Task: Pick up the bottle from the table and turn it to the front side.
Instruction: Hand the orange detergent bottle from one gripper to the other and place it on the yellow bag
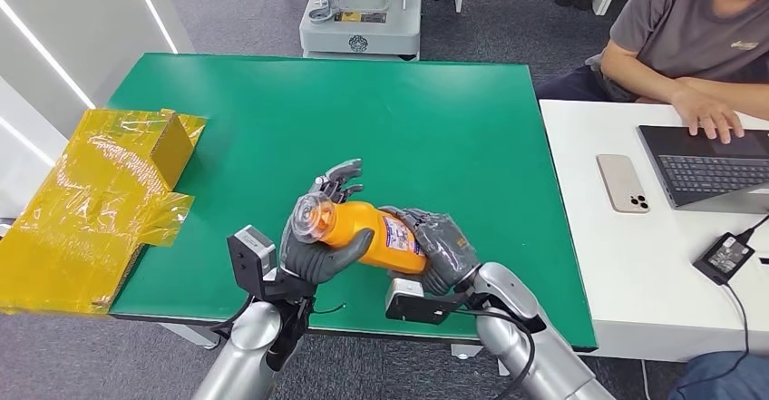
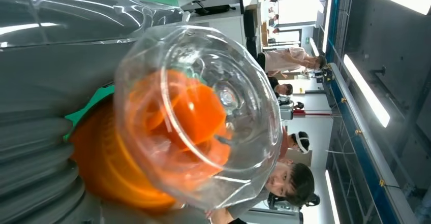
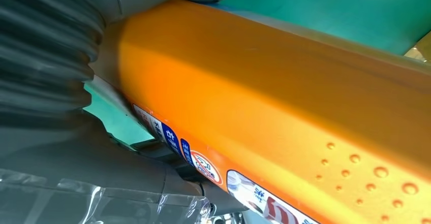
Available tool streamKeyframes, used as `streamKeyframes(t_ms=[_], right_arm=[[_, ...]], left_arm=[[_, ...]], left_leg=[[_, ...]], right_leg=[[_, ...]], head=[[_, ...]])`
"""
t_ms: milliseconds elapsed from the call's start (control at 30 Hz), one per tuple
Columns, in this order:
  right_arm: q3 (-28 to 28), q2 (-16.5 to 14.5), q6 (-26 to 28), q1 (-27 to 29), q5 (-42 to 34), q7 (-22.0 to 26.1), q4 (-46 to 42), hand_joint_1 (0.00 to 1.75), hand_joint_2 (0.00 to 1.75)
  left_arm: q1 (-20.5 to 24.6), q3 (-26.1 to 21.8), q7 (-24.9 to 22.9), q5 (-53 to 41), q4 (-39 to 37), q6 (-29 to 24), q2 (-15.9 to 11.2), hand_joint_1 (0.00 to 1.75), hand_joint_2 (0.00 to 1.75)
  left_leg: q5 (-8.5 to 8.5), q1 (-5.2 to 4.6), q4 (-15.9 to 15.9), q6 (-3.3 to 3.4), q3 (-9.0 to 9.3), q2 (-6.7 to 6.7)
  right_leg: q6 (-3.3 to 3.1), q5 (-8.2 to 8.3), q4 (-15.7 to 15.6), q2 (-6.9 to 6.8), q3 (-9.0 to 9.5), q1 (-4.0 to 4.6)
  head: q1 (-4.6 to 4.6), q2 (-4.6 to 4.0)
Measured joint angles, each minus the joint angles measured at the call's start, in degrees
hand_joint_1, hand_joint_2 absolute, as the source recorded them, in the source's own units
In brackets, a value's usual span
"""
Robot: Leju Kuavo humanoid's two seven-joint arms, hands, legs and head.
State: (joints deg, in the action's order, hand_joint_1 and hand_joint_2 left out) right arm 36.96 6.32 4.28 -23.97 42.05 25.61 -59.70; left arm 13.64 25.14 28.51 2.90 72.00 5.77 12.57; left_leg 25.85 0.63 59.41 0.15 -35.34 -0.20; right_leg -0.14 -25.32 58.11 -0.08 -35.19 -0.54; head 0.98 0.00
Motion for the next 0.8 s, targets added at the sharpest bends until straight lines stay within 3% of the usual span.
streamKeyframes(t_ms=[500, 567, 633, 700, 800], right_arm=[[0.5, -0.3, -0.3, -0.4, 0.4, 0.0, 0.6, 1.73, 1.75], [0.5, -0.4, -0.3, -0.4, 0.5, 0.0, 0.6, 1.17, 1.75], [0.5, -0.4, -0.2, -0.5, 0.6, -0.1, 0.6, 0.31, 1.75], [0.5, -0.4, 0.2, -0.5, 0.8, -0.3, 0.6, 0.00, 1.75], [0.6, -0.5, 1.2, -0.4, 1.2, -0.6, 0.6, 0.00, 1.75]], left_arm=[[-0.5, 0.0, 1.5, 1.1, 0.0, -0.5, 0.1, 1.75, 1.75], [-0.5, 0.0, 1.6, 1.2, 0.0, -0.6, 0.2, 1.75, 1.75], [-0.6, 0.0, 1.7, 1.3, 0.0, -0.7, 0.3, 1.75, 1.75], [-0.6, 0.0, 1.7, 1.2, 0.0, -0.8, 0.4, 1.75, 1.75], [-0.5, 0.0, 1.7, 1.1, 0.0, -1.1, 0.5, 1.75, 1.75]], left_leg=[[0.00, 0.00, 0.0, 0.00, 0.00, 0.00], [0.00, 0.00, 0.0, 0.00, 0.00, 0.00], [0.00, 0.00, 0.0, 0.00, 0.00, 0.00], [0.00, 0.00, 0.0, 0.00, 0.00, 0.00], [0.00, 0.00, 0.0, 0.00, 0.00, 0.00]], right_leg=[[0.00, 0.00, 0.0, 0.00, 0.00, 0.00], [0.00, 0.00, 0.0, 0.00, 0.00, 0.00], [0.00, 0.00, 0.0, 0.00, 0.00, 0.00], [0.00, 0.00, 0.0, 0.00, 0.00, 0.00], [0.00, 0.00, 0.0, 0.00, 0.00, 0.00]], head=[[0.00, 0.00], [0.00, 0.00], [0.00, 0.00], [-0.01, 0.00], [-0.01, 0.00]])
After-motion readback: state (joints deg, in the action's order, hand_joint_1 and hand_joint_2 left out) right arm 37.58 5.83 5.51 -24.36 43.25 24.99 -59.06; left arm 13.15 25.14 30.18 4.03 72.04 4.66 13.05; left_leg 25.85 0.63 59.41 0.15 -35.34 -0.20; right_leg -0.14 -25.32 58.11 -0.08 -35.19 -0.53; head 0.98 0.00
